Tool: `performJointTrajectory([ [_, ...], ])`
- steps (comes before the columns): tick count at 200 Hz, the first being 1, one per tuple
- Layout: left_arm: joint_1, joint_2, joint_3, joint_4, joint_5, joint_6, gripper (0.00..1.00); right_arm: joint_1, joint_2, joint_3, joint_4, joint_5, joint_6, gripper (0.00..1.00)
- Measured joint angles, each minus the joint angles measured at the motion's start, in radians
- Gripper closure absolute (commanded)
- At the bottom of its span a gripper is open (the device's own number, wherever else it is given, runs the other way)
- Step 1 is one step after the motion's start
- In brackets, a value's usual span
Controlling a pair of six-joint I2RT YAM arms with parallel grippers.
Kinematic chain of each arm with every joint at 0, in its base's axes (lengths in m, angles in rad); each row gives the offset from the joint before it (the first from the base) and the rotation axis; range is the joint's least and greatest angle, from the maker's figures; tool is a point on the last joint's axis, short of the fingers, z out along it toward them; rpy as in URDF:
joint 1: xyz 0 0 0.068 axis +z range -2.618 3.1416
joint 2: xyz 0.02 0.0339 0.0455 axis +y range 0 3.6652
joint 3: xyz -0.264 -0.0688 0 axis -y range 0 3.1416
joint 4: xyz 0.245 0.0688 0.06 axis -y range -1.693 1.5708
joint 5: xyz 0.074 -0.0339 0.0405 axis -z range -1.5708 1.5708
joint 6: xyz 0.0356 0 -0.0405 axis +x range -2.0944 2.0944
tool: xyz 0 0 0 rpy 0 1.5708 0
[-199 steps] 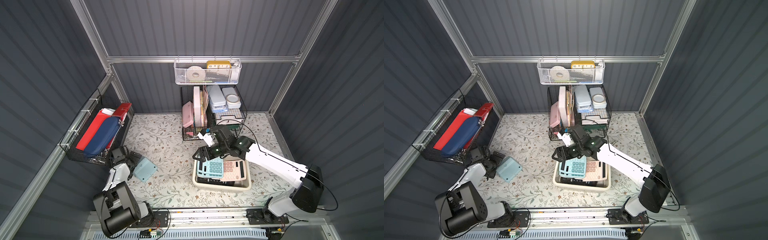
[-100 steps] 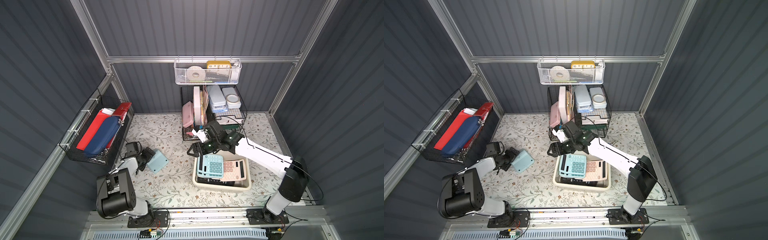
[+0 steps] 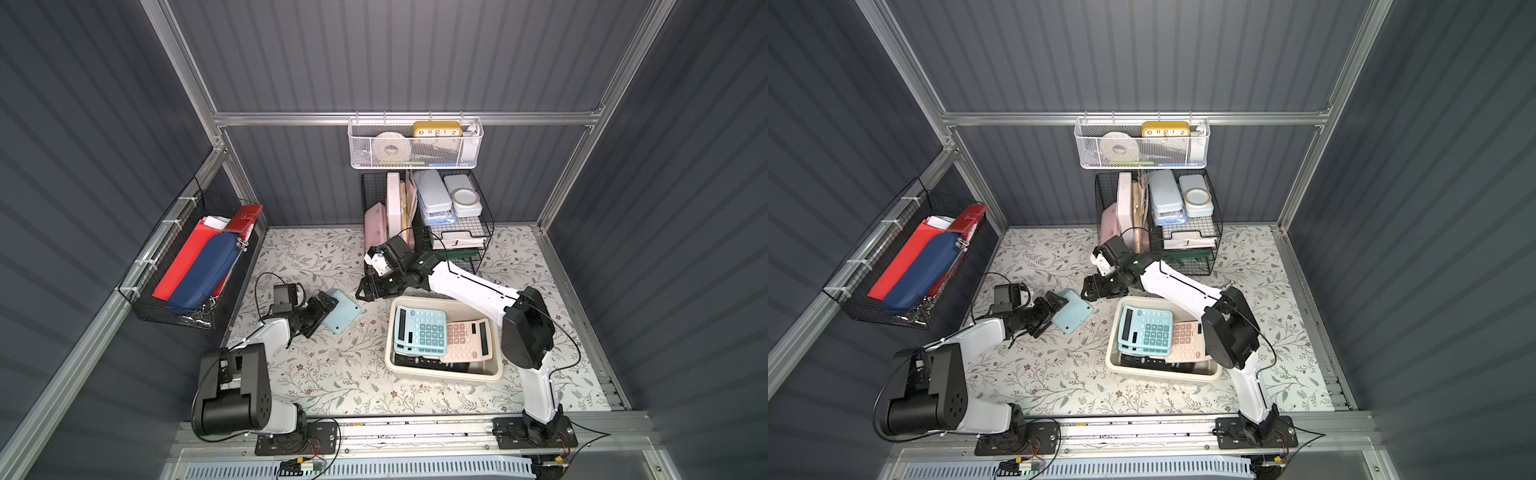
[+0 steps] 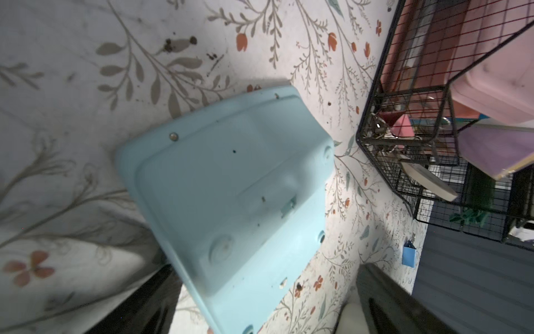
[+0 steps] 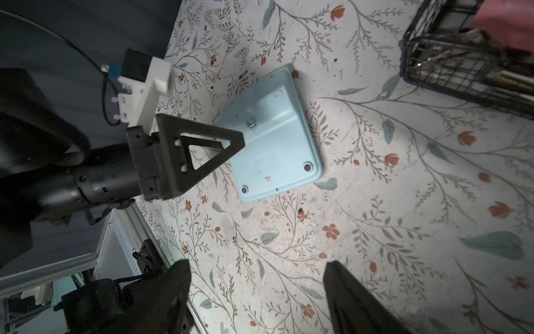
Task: Put the calculator in the storage box
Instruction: Move the calculator to the center of the board, then pick up the calculator at the center of the board.
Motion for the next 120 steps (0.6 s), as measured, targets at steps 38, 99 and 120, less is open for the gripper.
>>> performJointTrajectory([
  [38,0.0,-0.075,-0.022,-0.018,-0.009,-0.014,0.01,0.0,0.108,0.087,-0.003,-0.005,0.024,0.24],
  [99,0.0,-0.06,-0.082,0.016,-0.004,-0.037,0.01,0.0,0.259,0.208,-0.002,-0.008,0.056,0.29],
  [120,0.0,-0.053,-0.097,0.042,-0.002,-0.043,0.04,0.0,0.312,0.257,-0.002,-0.018,0.065,0.34],
])
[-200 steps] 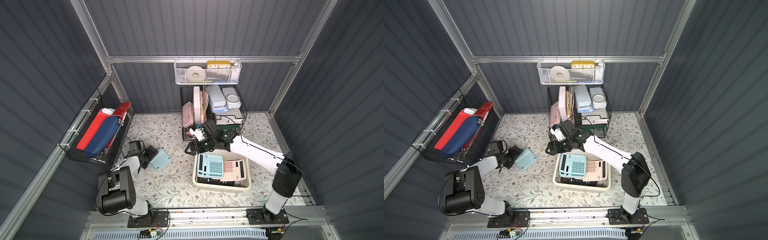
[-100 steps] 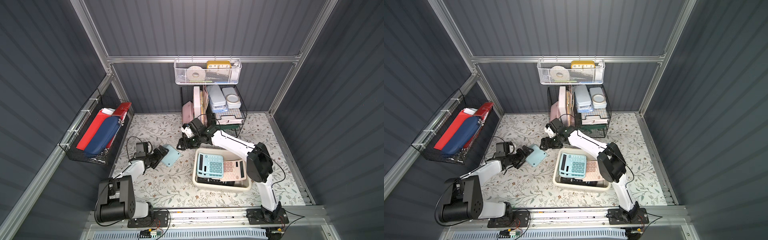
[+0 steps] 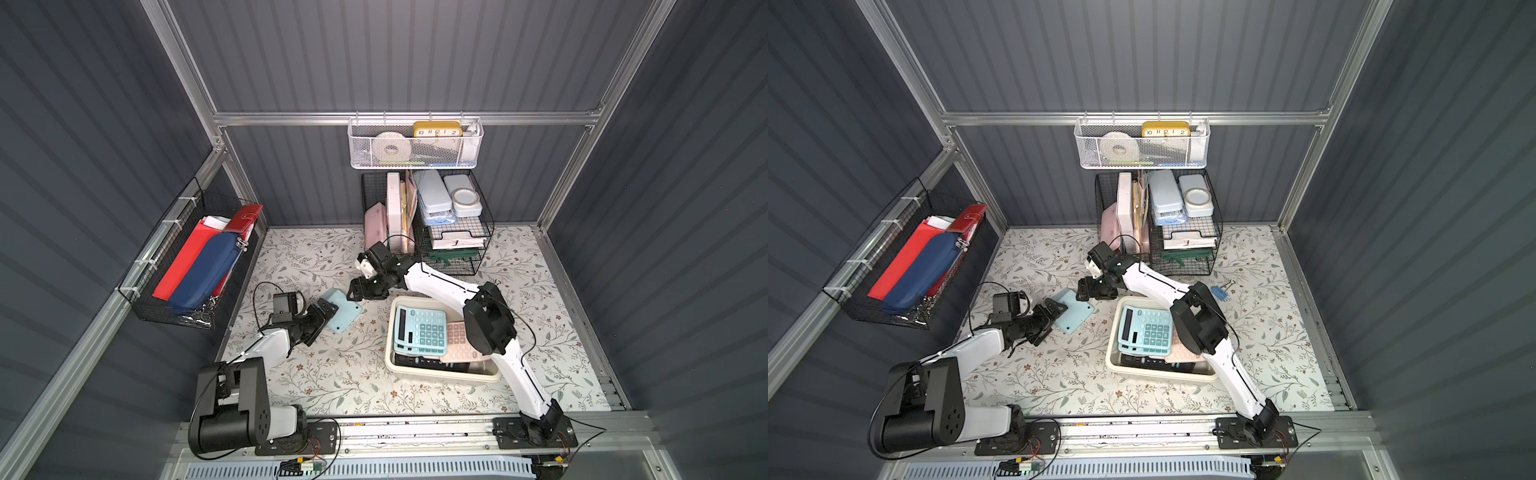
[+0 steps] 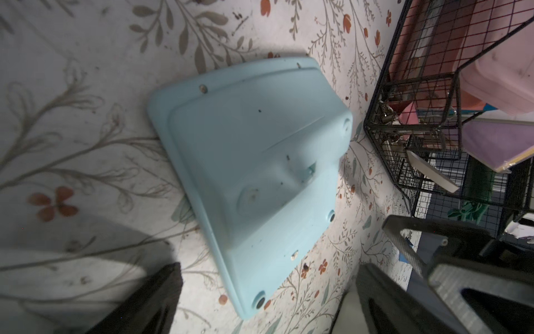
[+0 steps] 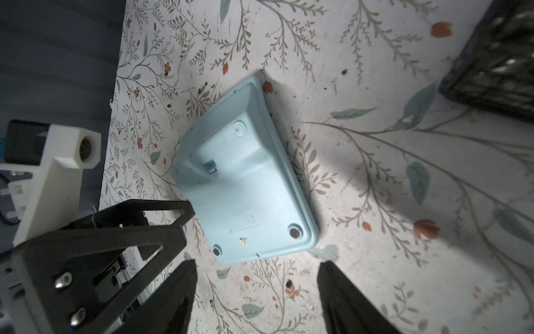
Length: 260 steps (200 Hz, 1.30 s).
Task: Put the calculator in the storage box
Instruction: Pick up the calculator at the center of the board.
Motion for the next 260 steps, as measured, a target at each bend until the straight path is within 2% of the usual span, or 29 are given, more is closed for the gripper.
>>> performJointTrajectory([
  [60,0.0,0.013,-0.035,0.092,0.071,-0.034,0.18,0.0,0.103,0.046,0.011,-0.075,0.037,0.47],
  [83,0.005,-0.015,-0.042,0.101,0.097,-0.055,0.24,-0.003,0.106,0.046,0.019,-0.101,0.051,0.49],
  [126,0.006,-0.097,-0.047,0.155,0.183,-0.116,0.44,-0.004,0.106,0.047,0.033,-0.134,0.074,0.5],
  [167,0.006,-0.108,-0.047,0.157,0.19,-0.124,0.62,-0.001,0.106,0.046,0.053,-0.158,0.091,0.51],
  [241,0.006,-0.045,-0.044,0.109,0.13,-0.098,0.65,0.0,0.106,0.03,0.084,-0.176,0.11,0.51],
  [260,0.006,-0.032,-0.043,0.101,0.117,-0.093,0.71,0.0,0.106,0.028,0.088,-0.18,0.112,0.51],
])
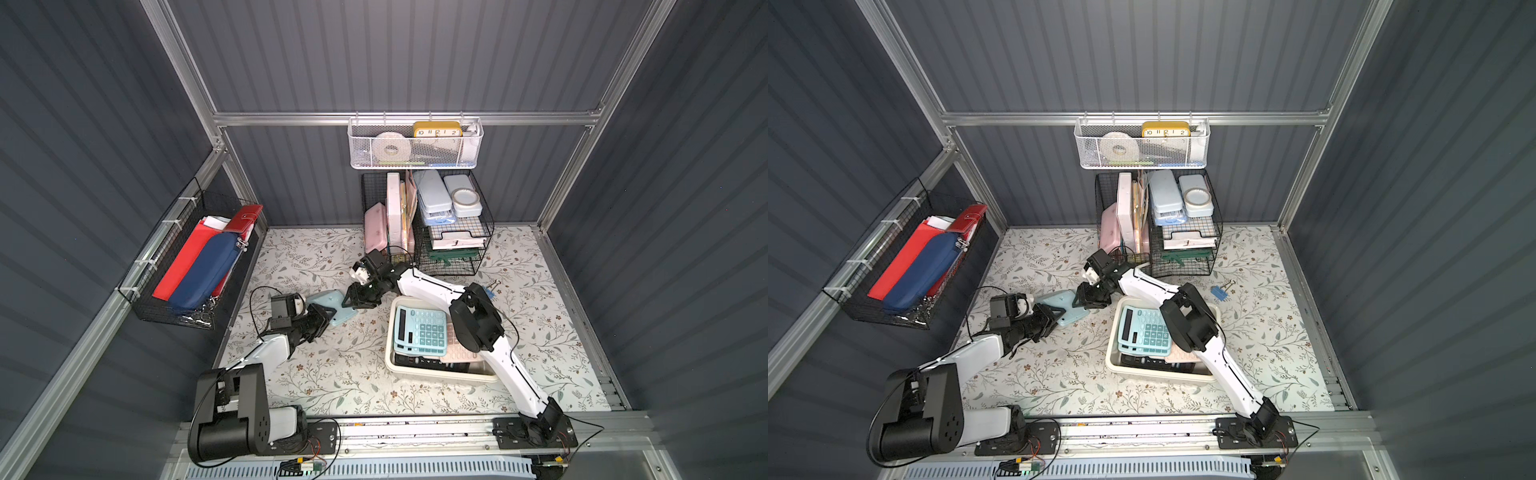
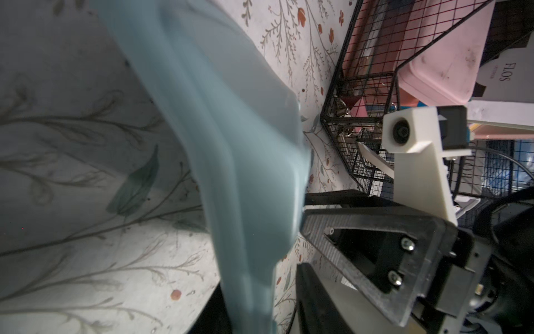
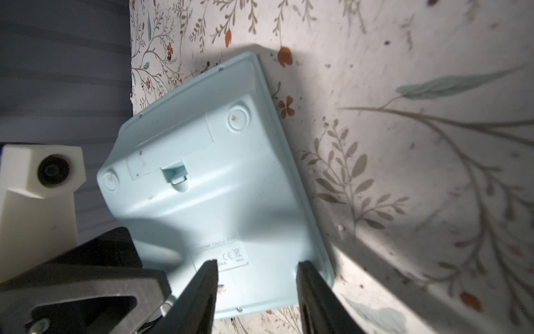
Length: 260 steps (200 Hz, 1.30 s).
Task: Put the calculator in the storage box
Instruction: Pick up the calculator at the center of the board.
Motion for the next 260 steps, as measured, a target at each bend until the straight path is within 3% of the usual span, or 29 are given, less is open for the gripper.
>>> performJointTrajectory([
  [43,0.0,0.011,0.02,-0.004,-0.006,0.008,0.82,0.0,-0.01,-0.018,0.011,-0.002,0.002,0.49],
  [96,-0.002,-0.036,0.045,-0.072,-0.05,0.019,0.89,-0.001,-0.09,-0.063,0.001,0.014,0.0,0.29],
  [140,-0.016,-0.178,0.109,-0.182,-0.125,0.034,0.94,-0.024,-0.281,-0.148,-0.003,0.052,-0.005,0.01],
  [159,-0.047,-0.23,0.158,-0.211,-0.163,0.037,0.96,-0.047,-0.386,-0.211,0.004,0.068,-0.011,0.01],
  [205,-0.209,-0.27,0.275,-0.272,-0.282,0.036,1.0,-0.139,-0.657,-0.407,0.008,0.125,-0.007,0.01],
  [260,-0.553,-0.248,0.444,-0.325,-0.53,0.026,1.0,-0.257,-0.965,-0.626,-0.025,0.275,0.041,0.01],
])
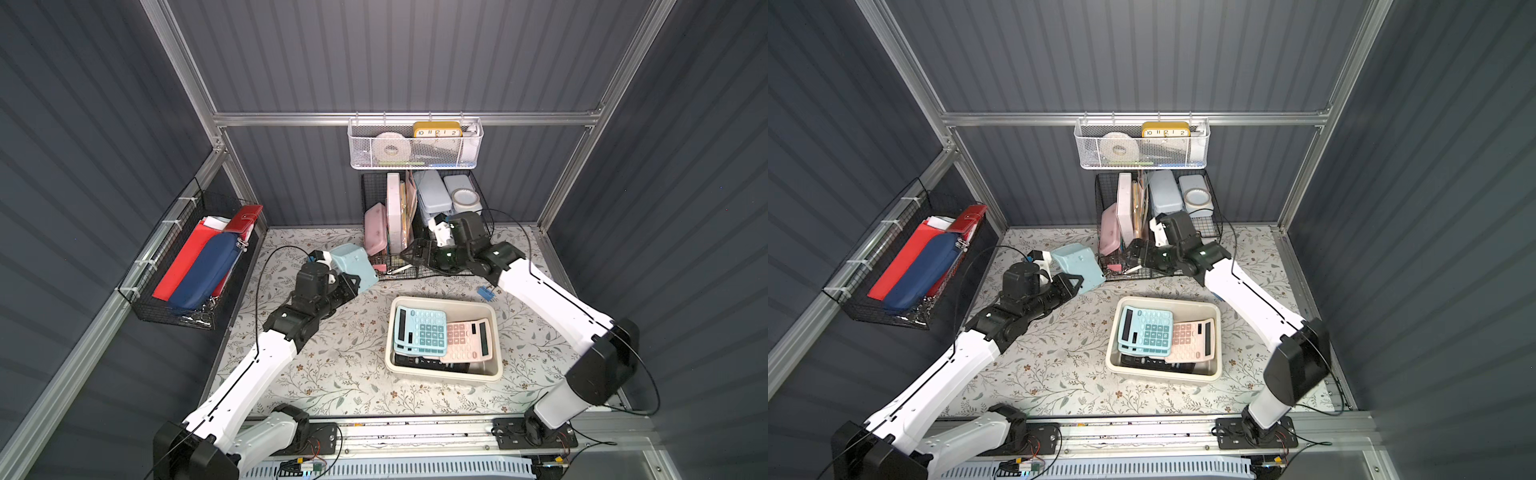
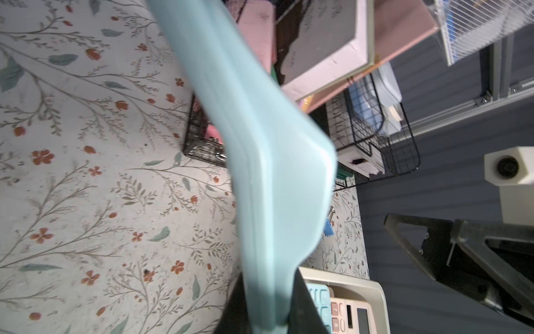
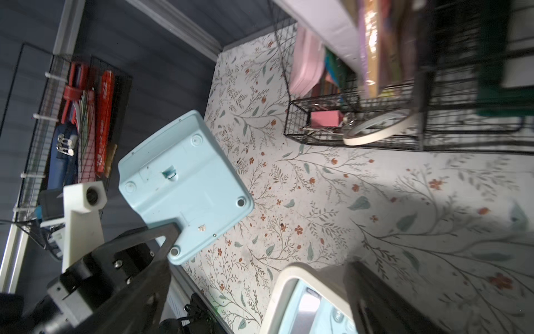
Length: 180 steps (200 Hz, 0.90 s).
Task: Put the calculator in the storage box
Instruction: Pick up the calculator at the center of the board.
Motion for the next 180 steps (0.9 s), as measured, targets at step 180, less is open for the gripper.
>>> performJointTrajectory([
  [180,-0.783,0.529,0.37,0.046,-0.959,0.529,1.0,-0.431,-0.332,-0.085,-0.203,-0.285,0.042,0.01],
])
